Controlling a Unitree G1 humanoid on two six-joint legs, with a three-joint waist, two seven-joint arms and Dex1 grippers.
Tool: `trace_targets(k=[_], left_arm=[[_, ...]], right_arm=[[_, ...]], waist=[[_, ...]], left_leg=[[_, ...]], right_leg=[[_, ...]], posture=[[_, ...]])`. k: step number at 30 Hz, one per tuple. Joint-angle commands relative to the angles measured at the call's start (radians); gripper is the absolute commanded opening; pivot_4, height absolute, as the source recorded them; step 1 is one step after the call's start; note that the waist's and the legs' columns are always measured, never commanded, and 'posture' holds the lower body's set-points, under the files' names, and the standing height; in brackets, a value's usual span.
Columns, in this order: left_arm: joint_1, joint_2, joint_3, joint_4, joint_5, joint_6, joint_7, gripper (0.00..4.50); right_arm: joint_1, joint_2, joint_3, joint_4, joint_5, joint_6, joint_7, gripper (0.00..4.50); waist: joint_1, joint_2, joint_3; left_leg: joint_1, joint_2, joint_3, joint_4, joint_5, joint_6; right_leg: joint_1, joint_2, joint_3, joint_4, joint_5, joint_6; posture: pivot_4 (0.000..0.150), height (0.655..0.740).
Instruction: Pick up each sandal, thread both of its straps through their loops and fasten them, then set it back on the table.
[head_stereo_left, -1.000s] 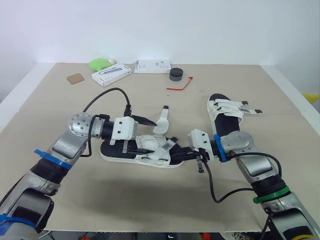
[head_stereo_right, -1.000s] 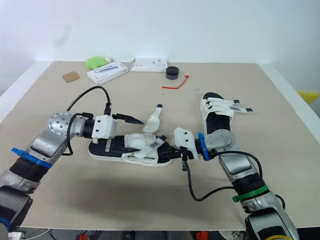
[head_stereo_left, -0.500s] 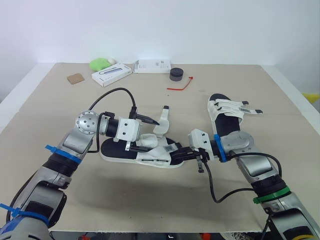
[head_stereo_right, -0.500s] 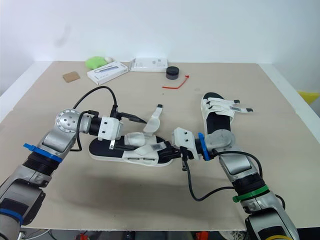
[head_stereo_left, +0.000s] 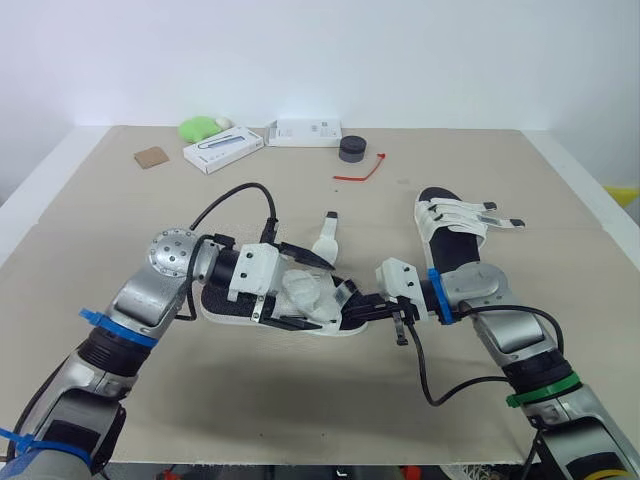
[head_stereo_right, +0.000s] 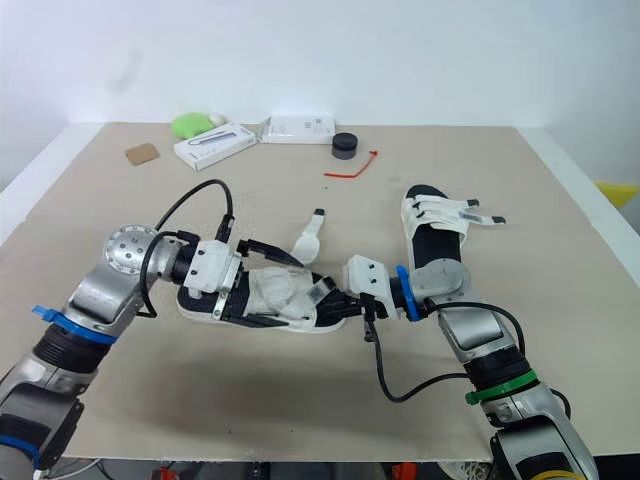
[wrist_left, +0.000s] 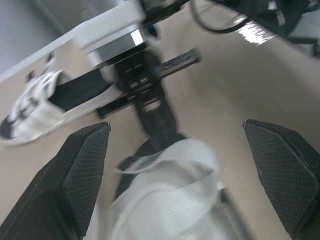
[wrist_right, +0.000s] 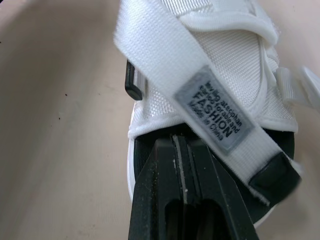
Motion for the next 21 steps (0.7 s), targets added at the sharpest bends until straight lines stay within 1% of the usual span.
trace_targets(k=[1,3,6,10,12,15,17,21], left_arm=[[0.028,0.03,0.017,-0.055,-0.002,0.015,-0.025,4.38],[0.04,0.032,0.022,-0.06,-0.001,0.029,-0.018,4.38],[0.015,0.006,0.06,-0.039,-0.033,0.113,0.038,4.38],[-0.015,0.012,0.099,-0.066,-0.134,0.329,0.062,4.38],[-0.01,0.031,0.098,-0.101,-0.171,0.411,0.046,4.38],[0.011,0.101,0.075,-0.168,-0.235,0.569,-0.013,4.38],[0.013,0.127,0.069,-0.187,-0.26,0.638,-0.025,4.38],[-0.003,0.161,0.04,-0.197,-0.267,0.727,-0.056,4.38]], right_arm=[[-0.012,0.005,-0.004,-0.01,0.004,-0.013,0.0,0.0],[-0.012,0.006,-0.003,-0.009,0.003,-0.016,0.001,0.0],[-0.01,0.007,-0.003,-0.012,0.002,-0.016,0.002,0.0],[-0.004,0.005,-0.002,-0.016,0.003,-0.017,0.005,0.0],[-0.004,0.004,-0.002,-0.016,0.003,-0.018,0.005,0.0],[-0.004,0.004,-0.002,-0.017,0.004,-0.018,0.004,0.0],[-0.002,0.005,-0.002,-0.019,0.004,-0.018,0.003,0.0],[-0.001,0.005,-0.001,-0.021,0.004,-0.017,0.003,0.0]], waist=[[0.0,0.0,0.0],[0.001,0.0,0.0],[0.001,0.0,0.0],[0.001,0.0,0.0],[-0.001,0.0,0.0],[-0.002,0.0,0.0],[-0.001,0.0,0.0],[-0.001,0.0,0.0]], left_leg=[[0.0,0.0,0.0,0.0,0.0,0.0],[0.0,0.001,0.0,0.0,0.0,0.0],[0.0,0.0,0.0,0.0,0.0,0.0],[0.0,0.0,0.0,0.0,0.0,0.0],[0.0,0.001,-0.001,0.0,0.0,0.0],[-0.001,0.001,-0.001,0.0,0.0,0.0],[0.0,0.001,-0.001,0.0,-0.001,0.001],[0.0,0.001,-0.002,0.0,-0.001,0.001]], right_leg=[[0.0,0.0,0.0,0.0,0.0,0.0],[0.0,0.0,0.0,0.0,0.0,0.0],[0.0,0.0,0.0,0.0,0.0,0.0],[0.0,0.0,-0.001,0.0,0.0,0.0],[0.0,0.001,-0.001,0.0,0.0,0.0],[0.0,0.001,0.0,0.0,-0.001,0.0],[-0.001,0.002,0.0,0.0,-0.001,-0.001],[0.0,0.002,-0.001,0.0,-0.001,-0.001]], posture=[[0.15,0.74],[0.15,0.74],[0.15,0.74],[0.15,0.74],[0.15,0.74],[0.15,0.74],[0.15,0.74],[0.15,0.74]])
